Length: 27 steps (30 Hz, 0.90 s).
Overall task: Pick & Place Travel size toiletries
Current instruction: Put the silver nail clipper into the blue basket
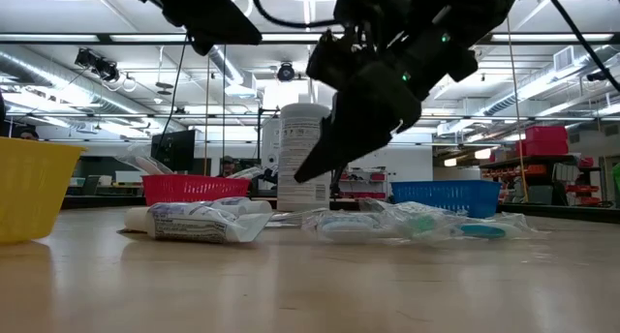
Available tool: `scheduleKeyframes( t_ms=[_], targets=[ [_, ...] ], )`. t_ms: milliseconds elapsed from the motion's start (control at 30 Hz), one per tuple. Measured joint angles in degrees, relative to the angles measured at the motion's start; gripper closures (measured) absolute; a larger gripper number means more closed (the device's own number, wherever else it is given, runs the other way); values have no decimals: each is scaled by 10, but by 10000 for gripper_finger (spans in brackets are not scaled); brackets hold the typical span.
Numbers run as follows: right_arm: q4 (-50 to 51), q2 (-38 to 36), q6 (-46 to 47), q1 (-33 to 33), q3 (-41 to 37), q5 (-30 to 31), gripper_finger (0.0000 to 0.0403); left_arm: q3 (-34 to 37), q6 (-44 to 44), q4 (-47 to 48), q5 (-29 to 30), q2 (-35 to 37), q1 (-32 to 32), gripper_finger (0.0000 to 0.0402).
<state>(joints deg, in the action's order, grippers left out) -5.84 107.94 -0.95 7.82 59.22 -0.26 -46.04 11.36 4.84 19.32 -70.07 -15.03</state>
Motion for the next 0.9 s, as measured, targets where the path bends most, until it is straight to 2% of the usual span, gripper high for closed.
scheduleKeyframes(
  t_ms=[300, 700, 900],
  targets=[
    [-6, 30, 21, -19, 2, -11, 148, 0, -1, 4, 0, 1, 0, 386],
    [-6, 58, 17, -21, 2, -31, 175, 0, -2, 7, -11, 0, 0, 386],
    [-7, 59, -1, -20, 2, -30, 208, 0, -2, 11, -11, 0, 0, 386]
  ],
)
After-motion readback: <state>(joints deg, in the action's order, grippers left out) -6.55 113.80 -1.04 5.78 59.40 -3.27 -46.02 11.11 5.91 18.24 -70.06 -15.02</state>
